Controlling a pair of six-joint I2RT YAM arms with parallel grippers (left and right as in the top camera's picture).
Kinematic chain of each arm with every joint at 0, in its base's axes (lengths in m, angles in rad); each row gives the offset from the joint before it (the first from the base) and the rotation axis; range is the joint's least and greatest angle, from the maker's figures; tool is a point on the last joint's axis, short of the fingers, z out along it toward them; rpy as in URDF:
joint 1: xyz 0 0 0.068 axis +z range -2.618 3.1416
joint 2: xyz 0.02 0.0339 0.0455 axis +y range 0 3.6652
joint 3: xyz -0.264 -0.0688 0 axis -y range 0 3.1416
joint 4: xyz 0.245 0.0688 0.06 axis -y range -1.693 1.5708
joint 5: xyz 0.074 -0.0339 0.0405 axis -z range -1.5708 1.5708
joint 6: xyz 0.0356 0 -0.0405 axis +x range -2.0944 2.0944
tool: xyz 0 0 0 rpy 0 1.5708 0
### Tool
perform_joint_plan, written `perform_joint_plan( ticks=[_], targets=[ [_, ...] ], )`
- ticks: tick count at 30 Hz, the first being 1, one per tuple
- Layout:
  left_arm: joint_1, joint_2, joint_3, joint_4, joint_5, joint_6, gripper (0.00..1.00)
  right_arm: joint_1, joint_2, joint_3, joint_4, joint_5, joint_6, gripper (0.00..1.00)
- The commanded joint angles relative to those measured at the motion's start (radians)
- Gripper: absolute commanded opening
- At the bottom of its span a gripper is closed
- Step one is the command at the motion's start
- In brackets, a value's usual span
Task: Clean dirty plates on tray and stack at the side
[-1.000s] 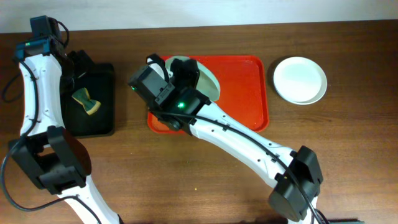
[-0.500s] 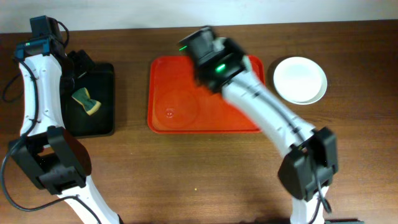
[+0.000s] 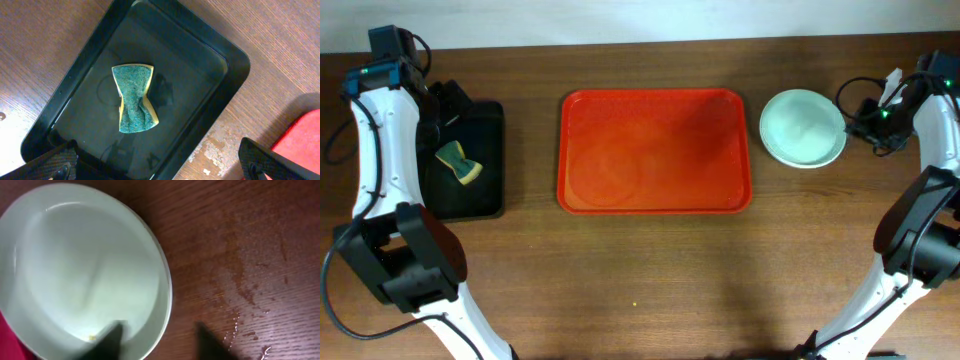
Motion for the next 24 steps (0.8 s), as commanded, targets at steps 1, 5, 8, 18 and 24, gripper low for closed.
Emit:
perform_joint_plan(
  ticks=[1, 5, 8, 18, 24],
  targets=[
    [0.005, -0.014, 0.009, -0.001, 0.002, 0.008, 0.99, 0.019, 0.020, -0.002, -0.028, 0.012, -0.001, 0.99],
    [0.005, -0.014, 0.009, -0.001, 0.002, 0.008, 0.99, 0.022, -0.155, -0.002, -0.264, -0.062, 0.018, 0.99],
    [0.005, -0.014, 0.009, -0.001, 0.002, 0.008, 0.99, 0.077, -0.329, -0.035, -0.385, -0.063, -0.015, 0.99],
    [0.005, -0.014, 0.009, -0.001, 0.002, 0.008, 0.99, 0.386, -1.135, -0.689, -0.262, -0.052, -0.043, 0.99],
    [0.005, -0.014, 0.009, -0.001, 0.002, 0.008, 0.99, 0.386, -1.019, -0.689, -0.269, -0.063, -0.043, 0.99]
  ],
)
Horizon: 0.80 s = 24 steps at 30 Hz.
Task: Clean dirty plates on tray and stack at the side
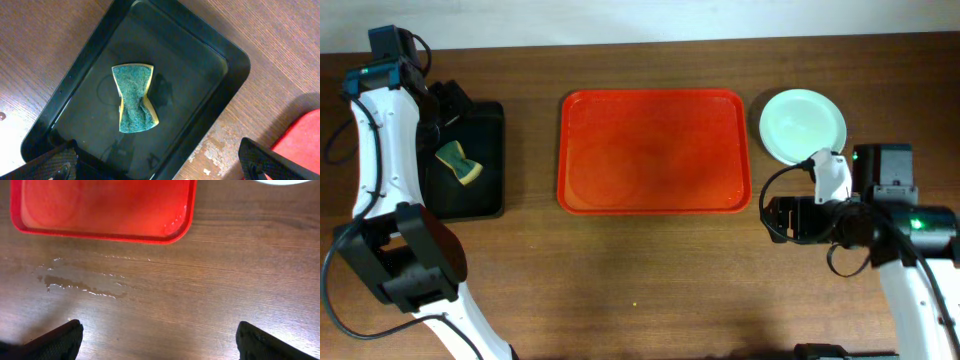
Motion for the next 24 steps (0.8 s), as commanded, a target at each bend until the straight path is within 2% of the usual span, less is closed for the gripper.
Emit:
perform_joint_plan(
  ticks=[1, 3, 4, 7, 10, 12, 15, 17, 20, 24],
  targets=[
    [0.005, -0.014, 0.009, -0.001, 0.002, 0.008, 0.99, 0.008, 0.068, -0.009, 0.008, -0.014, -0.010, 0.99],
    [0.005, -0.014, 0.009, -0.001, 0.002, 0.008, 0.99, 0.008, 0.071, -0.038, 0.083, -0.023, -0.010, 0.99],
    [0.005, -0.014, 0.009, -0.001, 0.002, 0.008, 0.99, 0.008, 0.031, -0.098, 0.177, -0.058, -0.010, 0.99],
    [0.005, -0.014, 0.009, -0.001, 0.002, 0.008, 0.99, 0.008, -0.168, -0.385, 0.526, -0.124, -0.010, 0.99],
    [0.005, -0.014, 0.009, -0.001, 0.002, 0.008, 0.99, 0.008, -0.384, -0.753, 0.968, -0.212, -0.010, 0.98],
    [0.005, -0.014, 0.009, -0.001, 0.002, 0.008, 0.99, 0.008, -0.531, -0.912, 1.139, -0.245, -0.011, 0.99],
    [0.005, -0.014, 0.009, -0.001, 0.002, 0.008, 0.99, 0.008, -0.815, -1.083, 1.192, -0.245, -0.011, 0.99],
    [0.005, -0.014, 0.009, -0.001, 0.002, 0.008, 0.99, 0.008, -0.978, -1.146, 1.164, -0.236, -0.011, 0.99],
    [0.005, -0.014, 0.009, -0.001, 0.002, 0.008, 1.00, 0.014, -1.077, -1.146, 1.154, -0.195, -0.037, 0.99],
    [0.005, -0.014, 0.009, -0.001, 0.002, 0.008, 1.00, 0.088, -1.131, -1.146, 1.146, 0.053, -0.037, 0.99]
  ],
)
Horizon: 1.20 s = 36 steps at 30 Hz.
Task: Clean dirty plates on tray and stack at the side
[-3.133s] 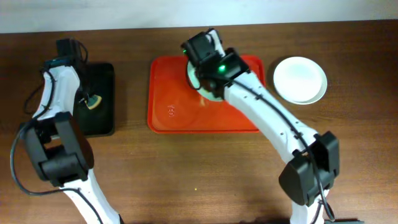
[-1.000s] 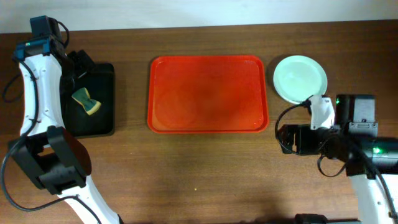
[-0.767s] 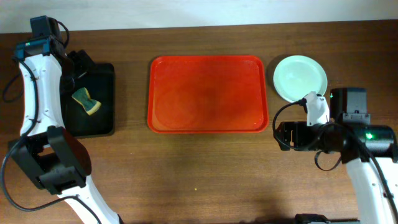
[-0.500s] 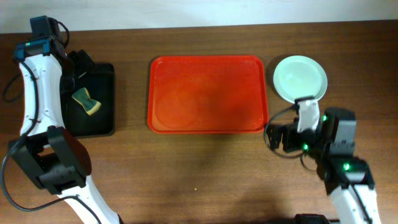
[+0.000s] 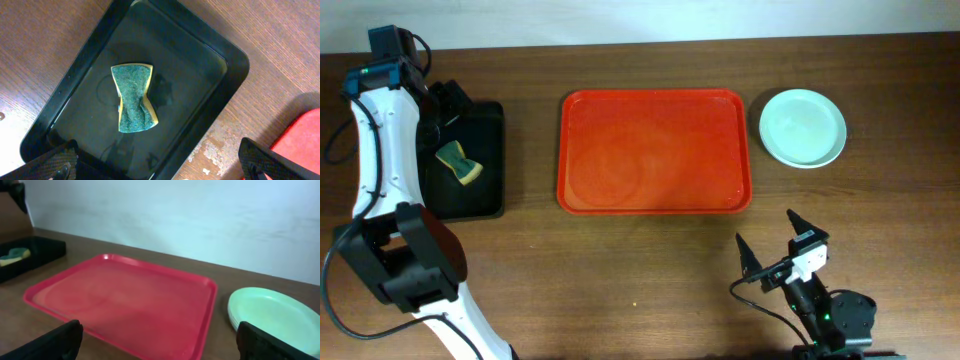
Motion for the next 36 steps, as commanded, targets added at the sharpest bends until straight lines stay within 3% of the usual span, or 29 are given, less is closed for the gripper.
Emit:
perform_joint_plan(
  ticks=[1, 4, 6, 10, 14, 36],
  targets=[
    [0.005, -0.014, 0.009, -0.001, -0.001, 0.008, 0.99, 0.013, -0.011, -0.009, -0.016, 0.200, -0.006, 0.99],
    [0.005, -0.014, 0.009, -0.001, -0.001, 0.008, 0.99, 0.011, -0.011, -0.009, -0.034, 0.386, -0.039, 0.99],
    [0.005, -0.014, 0.009, -0.001, -0.001, 0.008, 0.99, 0.011, -0.011, -0.009, -0.035, 0.386, -0.078, 0.99],
    [0.005, -0.014, 0.009, -0.001, -0.001, 0.008, 0.99, 0.011, -0.011, -0.009, -0.035, 0.386, 0.063, 0.99],
    [0.005, -0.014, 0.009, -0.001, -0.001, 0.008, 0.99, 0.011, -0.011, -0.009, -0.035, 0.390, 0.103, 0.99],
    [0.005, -0.014, 0.008, -0.024, -0.003, 0.008, 0.99, 0.011, -0.011, -0.009, -0.034, 0.375, 0.084, 0.99]
  ],
)
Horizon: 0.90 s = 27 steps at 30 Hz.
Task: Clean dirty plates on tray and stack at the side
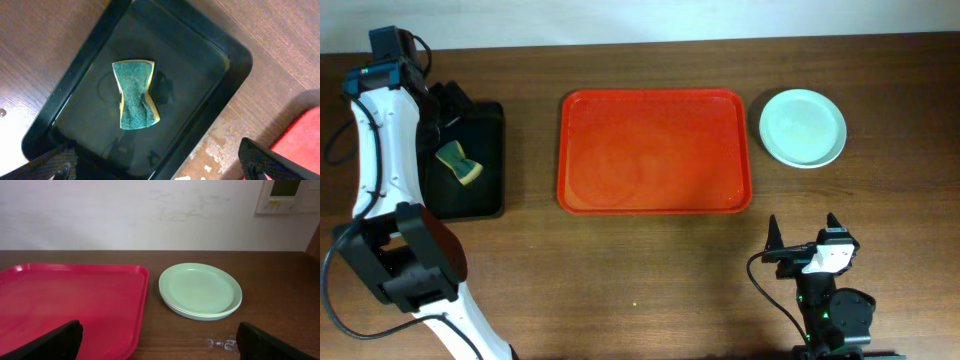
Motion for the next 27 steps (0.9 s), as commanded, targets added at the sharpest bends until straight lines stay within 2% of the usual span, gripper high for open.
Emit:
perform_joint_plan(
  ticks=[1, 2, 7, 9, 11, 12, 14, 15, 18, 22, 27],
  targets=[
    [0.006, -0.014, 0.006, -0.038, -0.008, 0.009, 1.00, 0.005, -0.011, -0.009, -0.003, 0.005, 0.009, 0.99],
    [0.005, -0.014, 0.006, -0.050, -0.007, 0.015, 0.99, 0.005, -0.011, -0.009, -0.003, 0.005, 0.009, 0.99],
    [-0.082, -0.124, -0.025, -0.063, 0.004, 0.342, 0.99, 0.005, -0.011, -0.009, -0.003, 0.005, 0.009, 0.99],
    [-0.086, -0.266, -0.132, -0.022, 0.005, 0.349, 1.00, 0.005, -0.011, -0.009, -0.003, 0.005, 0.009, 0.99],
    [-0.086, -0.460, -0.345, 0.062, 0.019, 0.349, 0.99, 0.005, -0.011, -0.009, -0.003, 0.005, 0.009, 0.99],
    [-0.086, -0.581, -0.504, 0.175, 0.024, 0.354, 0.99, 0.005, -0.011, -0.009, -0.003, 0.005, 0.009, 0.99],
    [-0.087, -0.784, -0.774, 0.451, 0.206, 0.542, 0.99, 0.005, -0.011, -0.009, -0.003, 0.005, 0.009, 0.99],
    [-0.087, -0.871, -0.880, 0.551, 0.260, 0.590, 0.99, 0.005, -0.011, -0.009, -0.003, 0.005, 0.009, 0.99],
    [-0.087, -1.266, -1.279, 0.808, 0.287, 0.596, 0.99, 0.005, -0.011, -0.009, -0.003, 0.005, 0.009, 0.99],
    [-0.113, -1.609, -1.538, 0.882, 0.304, 0.596, 0.99, 0.005, -0.011, -0.009, -0.003, 0.005, 0.009, 0.99],
    [-0.211, -1.865, -1.917, 1.273, 0.303, 0.596, 0.99, 0.005, -0.011, -0.009, -0.003, 0.005, 0.009, 0.99]
  ],
)
